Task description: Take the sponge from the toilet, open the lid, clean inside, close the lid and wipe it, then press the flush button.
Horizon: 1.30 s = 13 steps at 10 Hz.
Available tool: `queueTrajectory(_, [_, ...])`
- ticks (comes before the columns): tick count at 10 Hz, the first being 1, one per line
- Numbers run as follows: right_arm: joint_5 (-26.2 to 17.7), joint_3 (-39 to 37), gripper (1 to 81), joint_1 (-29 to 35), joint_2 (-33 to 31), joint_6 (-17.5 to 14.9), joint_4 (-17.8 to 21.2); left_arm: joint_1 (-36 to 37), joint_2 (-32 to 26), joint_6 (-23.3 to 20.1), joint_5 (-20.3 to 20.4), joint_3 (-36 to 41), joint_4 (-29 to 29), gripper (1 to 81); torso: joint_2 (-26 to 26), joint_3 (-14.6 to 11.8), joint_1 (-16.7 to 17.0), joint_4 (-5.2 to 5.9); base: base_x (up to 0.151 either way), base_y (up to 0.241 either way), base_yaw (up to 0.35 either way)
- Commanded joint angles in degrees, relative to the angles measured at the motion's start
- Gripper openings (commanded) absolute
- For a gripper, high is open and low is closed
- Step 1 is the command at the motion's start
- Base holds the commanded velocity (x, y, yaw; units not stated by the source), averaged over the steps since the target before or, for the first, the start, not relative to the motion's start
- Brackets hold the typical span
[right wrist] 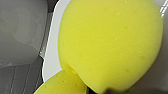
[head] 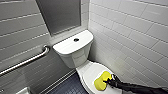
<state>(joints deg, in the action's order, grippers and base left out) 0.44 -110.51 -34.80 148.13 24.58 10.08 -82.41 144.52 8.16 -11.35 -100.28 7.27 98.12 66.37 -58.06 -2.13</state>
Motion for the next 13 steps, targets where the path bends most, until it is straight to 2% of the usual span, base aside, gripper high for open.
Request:
queueTrajectory(1, [-0.9, 8.5, 1.0, -3.2, -10.4, 0.7, 0.4, -0.5, -1.0, -0.2, -4.8, 1.8, -0.8, 81.1, 0.0, 0.0, 0.0, 0.00, 0.000, 0.000, 0.000])
queueTrajectory(4, [3.0, 14.2, 1.0, -8.9, -18.3, 1.0, 0.9, -0.4, -0.7, -0.2, -4.9, 1.8, -0.5, 81.1, 0.0, 0.0, 0.0, 0.00, 0.000, 0.000, 0.000])
queueTrajectory(7, [5.5, 18.1, 1.0, -15.0, -23.5, 0.9, 0.5, -0.5, -0.2, -0.2, -4.9, 2.2, -0.2, 81.1, 0.0, 0.0, 0.0, 0.00, 0.000, 0.000, 0.000])
queueTrajectory(10, [4.1, 20.1, 1.0, -19.8, -26.5, 0.9, 0.1, -0.4, -0.2, -0.2, -4.9, 2.2, -0.2, 81.1, 0.0, 0.0, 0.0, 0.00, 0.000, 0.000, 0.000])
queueTrajectory(13, [3.8, 35.8, 1.0, -17.4, -33.3, 0.4, -3.4, -0.3, 0.1, -0.2, -4.9, 2.3, -0.1, 81.1, 0.0, 0.0, 0.0, 0.00, 0.000, 0.000, 0.000])
